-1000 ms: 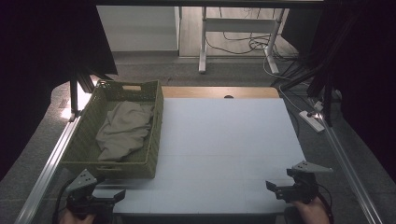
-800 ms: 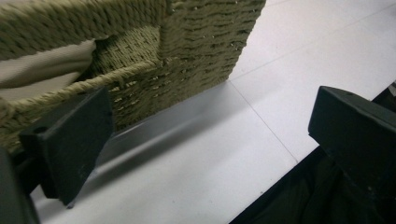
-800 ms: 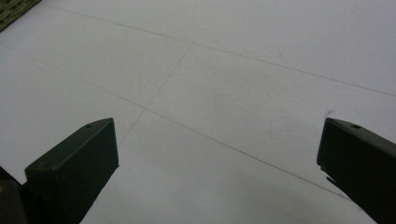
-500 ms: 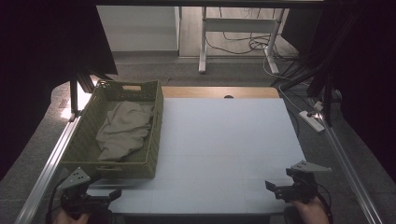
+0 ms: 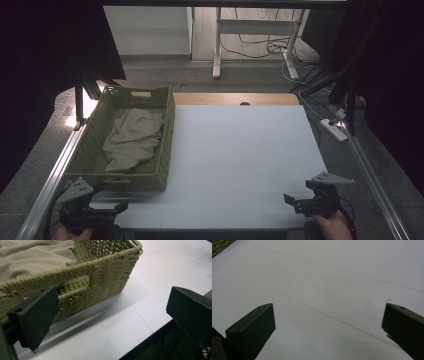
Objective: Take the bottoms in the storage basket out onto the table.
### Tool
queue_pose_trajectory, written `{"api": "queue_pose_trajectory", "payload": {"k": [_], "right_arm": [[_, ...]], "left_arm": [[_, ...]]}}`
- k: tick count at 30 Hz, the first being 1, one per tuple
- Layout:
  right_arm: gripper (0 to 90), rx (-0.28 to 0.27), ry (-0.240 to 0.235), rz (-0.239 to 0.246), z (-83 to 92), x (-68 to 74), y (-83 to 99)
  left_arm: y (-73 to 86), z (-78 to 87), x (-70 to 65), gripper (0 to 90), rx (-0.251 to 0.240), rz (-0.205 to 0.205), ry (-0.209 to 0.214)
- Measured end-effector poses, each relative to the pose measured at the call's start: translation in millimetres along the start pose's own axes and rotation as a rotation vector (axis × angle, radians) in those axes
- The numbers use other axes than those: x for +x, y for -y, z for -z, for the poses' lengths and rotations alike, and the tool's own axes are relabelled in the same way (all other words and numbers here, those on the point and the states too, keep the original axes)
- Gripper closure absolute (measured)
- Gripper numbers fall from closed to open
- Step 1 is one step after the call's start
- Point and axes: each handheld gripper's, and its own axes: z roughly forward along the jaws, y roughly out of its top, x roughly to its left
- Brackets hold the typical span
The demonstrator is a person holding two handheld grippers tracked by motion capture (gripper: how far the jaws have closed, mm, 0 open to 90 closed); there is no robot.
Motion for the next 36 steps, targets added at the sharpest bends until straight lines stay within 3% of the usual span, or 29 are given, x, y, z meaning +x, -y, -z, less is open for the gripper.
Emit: {"api": "queue_pose_trajectory", "payload": {"k": [5,12,17,24,28,31,36], "right_arm": [[0.0,0.012,0.008,0.015,-1.5,1.4,-0.7],[0.0,0.016,0.006,0.015,-2.0,1.9,-1.0],[0.0,0.025,0.006,0.019,-3.1,2.2,-1.4],[0.0,0.025,0.003,0.016,-3.4,1.8,-1.7],[0.0,0.026,0.002,0.013,-3.4,1.6,-1.7],[0.0,0.025,0.001,0.013,-3.4,1.5,-1.7],[0.0,0.026,0.001,0.013,-3.4,1.4,-1.7]], "left_arm": [[-6.1,2.9,0.1,0.1,-0.006,0.005,0.005],[-17.2,0.2,1.4,0.1,0.023,0.001,-0.004],[-26.0,0.4,6.0,0.1,0.012,0.012,0.015],[-37.7,-3.6,11.3,0.2,0.032,0.011,0.012],[-45.9,-7.0,15.6,0.5,0.044,0.003,-0.011],[-52.5,-10.2,20.8,0.3,0.033,0.02,0.007],[-59.3,-14.3,23.4,0.3,0.047,0.01,0.007]]}}
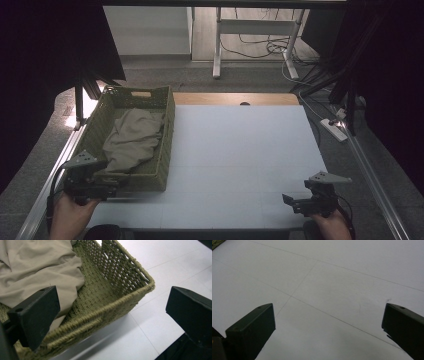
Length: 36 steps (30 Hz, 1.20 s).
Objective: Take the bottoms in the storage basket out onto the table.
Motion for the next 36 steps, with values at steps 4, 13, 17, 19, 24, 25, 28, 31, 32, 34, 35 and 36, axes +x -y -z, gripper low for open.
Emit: {"api": "queue_pose_trajectory", "payload": {"k": [4,13,17,19,24,25,28,31,32,34,35,36], "right_arm": [[0.0,0.0,-0.002,-0.001,0.0,0.0,-0.1],[0.1,0.001,-0.006,0.0,-0.2,-0.1,-0.3],[0.1,0.001,-0.008,-0.009,-0.4,-1.0,-0.4],[0.0,0.0,-0.01,-0.009,-0.2,-1.4,-0.4],[0.1,0.001,-0.013,-0.005,-0.6,-0.9,-0.5],[0.1,0.001,-0.013,-0.003,-0.9,-0.6,-0.6],[0.1,0.007,-0.015,0.008,-1.5,-0.2,-0.8],[0.1,0.011,-0.011,0.011,-2.1,0.4,-1.0],[0.1,0.012,-0.011,0.009,-2.3,0.2,-1.1],[0.0,0.01,-0.011,0.003,-1.9,-0.6,-1.2],[0.1,0.007,-0.01,-0.001,-1.8,-0.8,-1.1],[0.1,0.007,-0.01,-0.001,-1.8,-0.8,-1.1]], "left_arm": [[-7.9,-2.4,3.9,0.3,0.004,-0.004,0.004],[-20.6,-19.6,10.6,0.8,0.044,-0.009,0.038],[-29.7,-23.5,14.7,1.1,0.053,-0.011,0.035],[-31.6,-24.4,15.7,1.8,0.057,-0.008,0.033],[-39.5,-30.8,22.0,2.0,0.08,-0.02,0.03],[-42.2,-33.8,26.7,2.0,0.09,-0.015,0.032],[-44.5,-36.8,31.2,2.0,0.096,-0.008,0.033],[-47.9,-42.8,36.8,2.0,0.109,-0.001,0.037],[-49.0,-45.0,38.2,2.0,0.113,0.0,0.039],[-51.3,-49.1,40.2,2.0,0.122,-0.001,0.038],[-52.7,-51.5,41.3,2.0,0.127,-0.005,0.037],[-54.3,-53.8,42.3,2.0,0.133,-0.01,0.036]]}}
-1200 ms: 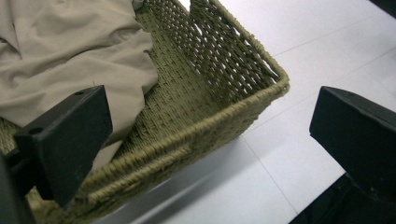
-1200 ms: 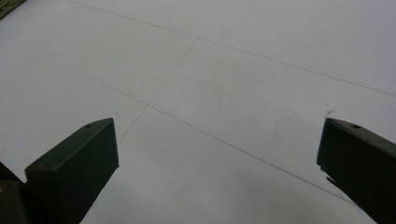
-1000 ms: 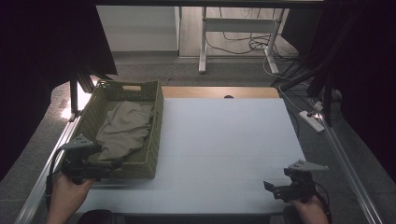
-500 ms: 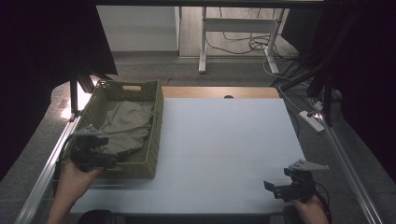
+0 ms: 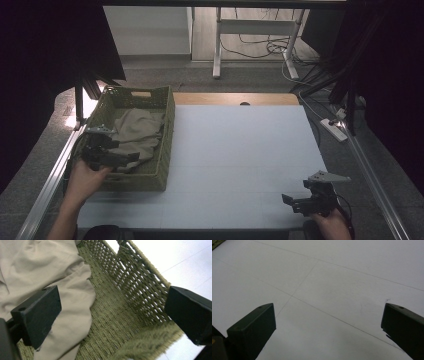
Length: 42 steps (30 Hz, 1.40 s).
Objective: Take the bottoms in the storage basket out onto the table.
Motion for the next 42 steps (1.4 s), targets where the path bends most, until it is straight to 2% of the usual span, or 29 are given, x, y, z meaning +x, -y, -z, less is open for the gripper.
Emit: {"api": "queue_pose_trajectory", "payload": {"k": [3,9,15,21,31,35,42], "right_arm": [[0.0,-0.005,0.009,-0.009,0.4,-0.5,0.1],[0.0,-0.007,0.005,-0.013,0.6,-1.0,0.2],[0.0,-0.003,0.006,-0.008,0.0,-0.6,0.0],[0.0,0.0,0.009,-0.002,-0.2,0.1,-0.1],[0.0,0.003,-0.001,-0.001,-0.5,-0.3,-0.1],[0.0,0.006,-0.003,0.005,-1.0,0.3,-0.2],[0.0,0.006,-0.006,0.008,-0.9,0.3,-0.1]], "left_arm": [[-6.4,-5.9,3.8,1.5,0.011,-0.015,-0.01],[-18.3,-14.8,15.0,1.4,0.015,0.008,-0.01],[-30.8,-30.0,26.3,1.0,0.069,0.002,-0.036],[-40.3,-39.5,36.8,0.9,0.074,0.019,-0.034],[-52.8,-54.4,52.9,1.6,0.104,0.049,-0.081],[-56.5,-60.3,58.2,0.3,0.116,0.059,-0.068],[-62.3,-76.9,62.9,0.0,0.158,0.044,-0.093]]}}
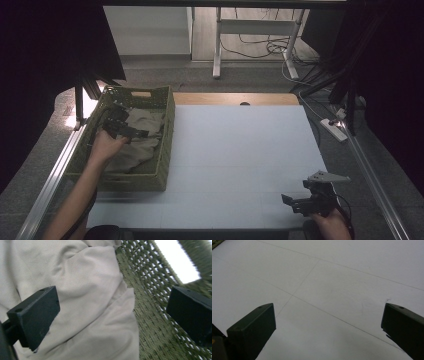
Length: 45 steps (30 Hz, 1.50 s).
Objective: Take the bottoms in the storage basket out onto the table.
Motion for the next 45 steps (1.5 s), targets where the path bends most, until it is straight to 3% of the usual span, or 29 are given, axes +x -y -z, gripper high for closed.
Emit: {"api": "queue_pose_trajectory", "payload": {"k": [3,6,11,16,17,22,26,29,33,37,40,44,45], "right_arm": [[0.0,0.001,-0.002,0.004,-0.2,0.3,0.0],[0.0,0.003,-0.002,0.006,-0.2,0.4,0.0],[0.0,0.007,-0.003,0.01,-1.0,0.8,-0.2],[0.0,0.009,-0.002,0.015,-0.8,1.1,-0.2],[0.0,0.01,-0.004,0.015,-0.9,1.0,-0.3],[0.0,0.011,-0.006,0.015,-1.5,1.3,-0.3],[0.0,0.013,-0.007,0.023,-1.6,2.0,-0.4],[0.0,0.014,-0.009,0.024,-1.5,1.9,-0.4],[0.0,0.012,-0.012,0.024,-1.2,1.7,-0.2],[0.0,0.013,-0.013,0.03,-1.4,2.2,-0.1],[0.0,0.019,-0.011,0.038,-1.9,3.1,-0.2],[0.0,0.023,-0.005,0.049,-2.3,4.2,-0.2],[0.0,0.026,-0.004,0.05,-2.6,4.2,-0.2]], "left_arm": [[-3.8,-6.6,5.1,0.0,0.007,0.01,-0.031],[-5.8,-9.5,8.5,0.0,0.014,0.03,-0.033],[-10.1,-21.9,17.8,0.0,0.049,0.098,-0.009],[-10.0,-32.6,22.3,0.1,0.072,0.112,-0.012],[-10.2,-38.7,24.3,0.4,0.1,0.118,-0.029],[-14.1,-43.6,26.8,0.4,0.12,0.101,-0.063],[-15.6,-51.8,30.5,0.0,0.14,0.091,-0.055],[-14.9,-61.9,33.2,0.0,0.188,0.094,-0.079],[-10.7,-74.6,37.7,0.0,0.25,0.124,-0.071],[-10.9,-80.2,34.1,0.0,0.282,0.062,-0.115],[-10.7,-80.8,32.7,0.0,0.282,0.065,-0.126],[-12.5,-75.6,30.6,10.8,0.288,0.059,-0.13],[-13.6,-70.2,31.4,25.3,0.273,0.095,-0.137]]}}
